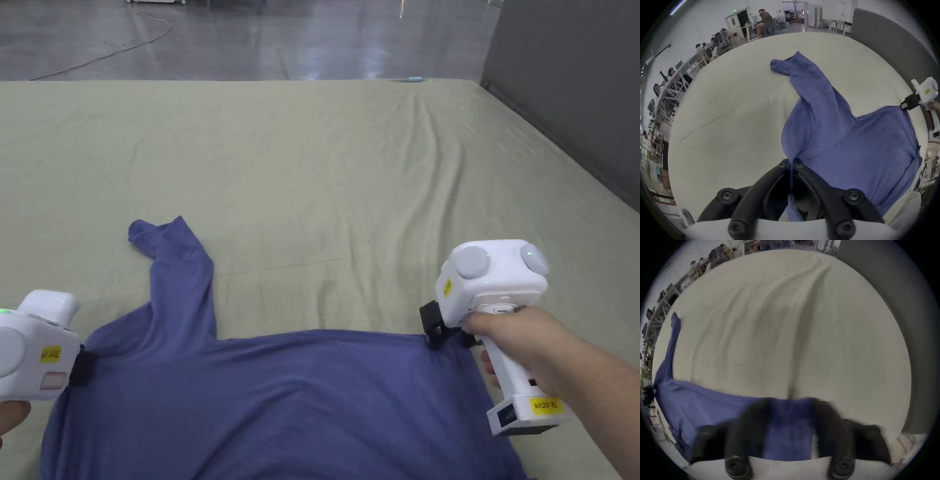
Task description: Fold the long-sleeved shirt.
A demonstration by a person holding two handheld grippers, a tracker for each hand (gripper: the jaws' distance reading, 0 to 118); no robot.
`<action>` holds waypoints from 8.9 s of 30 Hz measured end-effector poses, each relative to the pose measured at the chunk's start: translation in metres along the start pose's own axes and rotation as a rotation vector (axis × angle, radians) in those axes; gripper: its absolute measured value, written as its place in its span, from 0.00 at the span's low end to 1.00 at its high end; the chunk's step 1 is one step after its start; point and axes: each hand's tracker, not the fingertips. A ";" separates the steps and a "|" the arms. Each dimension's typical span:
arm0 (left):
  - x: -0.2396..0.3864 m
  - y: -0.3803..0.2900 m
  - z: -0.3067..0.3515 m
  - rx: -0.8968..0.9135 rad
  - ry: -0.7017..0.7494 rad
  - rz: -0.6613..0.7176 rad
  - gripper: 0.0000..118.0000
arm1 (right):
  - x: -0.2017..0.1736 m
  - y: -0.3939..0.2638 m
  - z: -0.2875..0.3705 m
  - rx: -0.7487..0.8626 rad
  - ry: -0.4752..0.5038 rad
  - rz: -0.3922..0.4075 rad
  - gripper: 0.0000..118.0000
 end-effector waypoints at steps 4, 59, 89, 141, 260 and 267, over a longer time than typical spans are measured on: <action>-0.005 0.005 0.003 -0.012 -0.019 0.028 0.00 | -0.022 -0.012 0.014 0.036 0.000 0.048 0.03; -0.120 0.352 0.445 0.784 0.017 0.155 0.00 | 0.009 0.158 0.593 1.016 -0.220 0.086 0.01; -0.050 0.010 0.227 -0.036 -0.160 0.031 0.00 | 0.029 -0.111 0.273 0.484 0.041 0.208 0.01; 0.043 -0.240 0.154 -0.077 -0.417 0.289 0.00 | -0.016 -0.310 0.160 0.373 0.218 0.112 0.00; -0.064 0.038 -0.024 -0.081 -0.263 0.278 0.00 | 0.006 0.015 0.059 0.076 0.215 -0.123 0.99; -0.067 0.045 -0.025 -0.094 -0.240 0.257 0.00 | 0.000 0.061 0.007 -0.067 0.140 -0.219 0.46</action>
